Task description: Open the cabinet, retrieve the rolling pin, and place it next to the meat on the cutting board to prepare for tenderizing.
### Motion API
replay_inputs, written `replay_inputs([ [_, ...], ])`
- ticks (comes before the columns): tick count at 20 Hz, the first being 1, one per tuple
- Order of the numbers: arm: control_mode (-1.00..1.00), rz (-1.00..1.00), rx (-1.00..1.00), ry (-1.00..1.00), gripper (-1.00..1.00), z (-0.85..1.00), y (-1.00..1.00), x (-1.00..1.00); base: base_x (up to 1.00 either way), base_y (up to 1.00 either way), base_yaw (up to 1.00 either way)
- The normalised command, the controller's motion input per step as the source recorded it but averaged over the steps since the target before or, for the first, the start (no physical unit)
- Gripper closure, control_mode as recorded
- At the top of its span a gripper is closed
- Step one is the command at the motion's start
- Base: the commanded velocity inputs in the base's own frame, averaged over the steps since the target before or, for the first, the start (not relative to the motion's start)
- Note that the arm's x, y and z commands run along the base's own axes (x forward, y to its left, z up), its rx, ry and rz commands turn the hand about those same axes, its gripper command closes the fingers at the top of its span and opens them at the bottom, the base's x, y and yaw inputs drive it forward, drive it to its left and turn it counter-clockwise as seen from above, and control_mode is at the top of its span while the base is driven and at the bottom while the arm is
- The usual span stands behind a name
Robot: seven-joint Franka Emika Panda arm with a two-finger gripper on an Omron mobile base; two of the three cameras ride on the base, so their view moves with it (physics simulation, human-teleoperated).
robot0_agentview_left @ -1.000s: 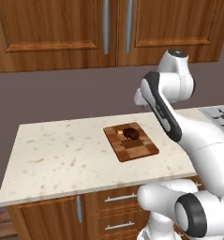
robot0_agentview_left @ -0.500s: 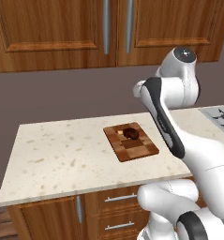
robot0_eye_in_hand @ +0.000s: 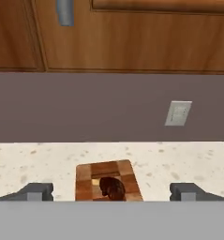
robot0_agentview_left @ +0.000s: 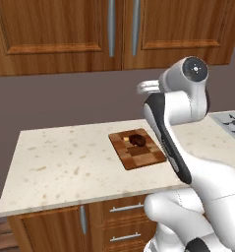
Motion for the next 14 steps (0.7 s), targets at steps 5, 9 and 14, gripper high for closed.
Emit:
replay_inputs([
  [5,-1.0,-0.04,0.0,-0.27,-1.0,0.28,0.0,-0.17,0.0,0.0,0.0],
  [9,-1.0,-0.04,-0.01,-0.29,-1.0,0.39,0.0,-0.19,0.0,0.0,0.0],
  [14,-1.0,-0.04,-0.01,-0.3,-1.0,0.42,0.0,-0.19,0.0,0.0,0.0],
])
